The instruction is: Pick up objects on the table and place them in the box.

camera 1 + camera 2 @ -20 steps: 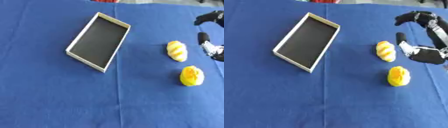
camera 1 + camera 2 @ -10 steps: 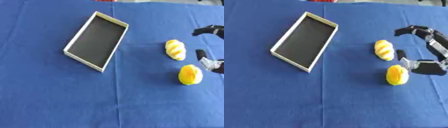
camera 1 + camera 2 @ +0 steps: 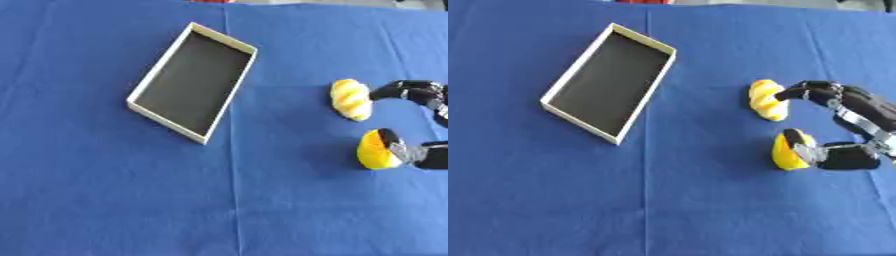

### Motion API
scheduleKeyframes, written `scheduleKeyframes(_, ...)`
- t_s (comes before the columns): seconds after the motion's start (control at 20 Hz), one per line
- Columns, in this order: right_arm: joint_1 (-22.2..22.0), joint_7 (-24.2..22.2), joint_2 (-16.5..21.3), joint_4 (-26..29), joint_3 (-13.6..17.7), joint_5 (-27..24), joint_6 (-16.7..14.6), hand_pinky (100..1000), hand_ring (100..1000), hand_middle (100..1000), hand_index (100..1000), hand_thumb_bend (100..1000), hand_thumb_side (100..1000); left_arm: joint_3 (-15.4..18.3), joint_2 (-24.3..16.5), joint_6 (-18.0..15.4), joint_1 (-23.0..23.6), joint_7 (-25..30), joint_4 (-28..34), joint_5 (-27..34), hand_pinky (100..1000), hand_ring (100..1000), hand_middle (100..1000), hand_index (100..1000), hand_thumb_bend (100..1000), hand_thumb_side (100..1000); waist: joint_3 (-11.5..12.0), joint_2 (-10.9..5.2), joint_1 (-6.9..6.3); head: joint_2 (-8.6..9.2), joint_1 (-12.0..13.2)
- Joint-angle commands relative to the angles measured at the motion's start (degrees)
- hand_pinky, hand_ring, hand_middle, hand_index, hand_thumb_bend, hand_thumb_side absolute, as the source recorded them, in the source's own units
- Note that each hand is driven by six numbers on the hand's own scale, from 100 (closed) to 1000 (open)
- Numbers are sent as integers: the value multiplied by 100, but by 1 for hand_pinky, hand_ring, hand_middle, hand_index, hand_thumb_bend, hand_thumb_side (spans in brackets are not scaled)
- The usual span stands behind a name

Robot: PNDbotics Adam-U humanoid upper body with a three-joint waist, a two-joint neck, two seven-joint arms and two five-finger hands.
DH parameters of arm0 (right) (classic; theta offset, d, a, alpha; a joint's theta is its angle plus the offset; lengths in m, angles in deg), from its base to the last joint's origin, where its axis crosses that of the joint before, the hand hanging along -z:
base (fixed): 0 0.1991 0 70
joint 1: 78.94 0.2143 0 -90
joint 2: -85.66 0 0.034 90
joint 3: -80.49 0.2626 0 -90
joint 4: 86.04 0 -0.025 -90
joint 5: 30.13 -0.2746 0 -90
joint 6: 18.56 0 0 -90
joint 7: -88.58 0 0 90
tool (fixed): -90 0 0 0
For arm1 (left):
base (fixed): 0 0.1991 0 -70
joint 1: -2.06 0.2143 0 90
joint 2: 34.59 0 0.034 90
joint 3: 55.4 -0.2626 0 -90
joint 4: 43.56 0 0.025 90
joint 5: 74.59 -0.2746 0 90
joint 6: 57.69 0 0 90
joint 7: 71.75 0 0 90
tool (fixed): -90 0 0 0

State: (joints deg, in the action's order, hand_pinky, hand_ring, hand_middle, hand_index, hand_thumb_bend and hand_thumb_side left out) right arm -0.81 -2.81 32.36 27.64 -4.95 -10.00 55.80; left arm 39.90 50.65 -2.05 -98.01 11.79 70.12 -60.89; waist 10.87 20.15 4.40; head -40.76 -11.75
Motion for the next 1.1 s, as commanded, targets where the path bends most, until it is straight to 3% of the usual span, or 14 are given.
scheduleKeyframes(0.05, -81, 141, 95, 91, -34, 270, 187, 945, 870, 778, 886, 100, 305, 16, -154, 16, -21, 19, 91, 18, 813, 802, 795, 888, 100, 628, -14, -103, -7, 1, -1)
scheduleKeyframes(0.4, -240, 317, 146, 91, 13, 113, 216, 951, 875, 782, 907, 100, 292, 18, -193, 33, 7, 30, 91, 10, 813, 802, 795, 888, 100, 627, -70, -136, 10, -15, 64)
scheduleKeyframes(0.75, -505, -103, 145, 91, -3, 32, -9, 963, 887, 798, 925, 100, 321, 29, -231, 39, 32, 39, 91, -18, 814, 803, 795, 887, 100, 628, -122, -150, 46, -47, 128)
scheduleKeyframes(1.1, -659, -282, 117, 91, -8, 340, -82, 975, 905, 826, 948, 100, 367, 25, -236, 45, 40, 51, 91, -23, 814, 803, 793, 886, 100, 627, -138, -152, 43, -41, 132)
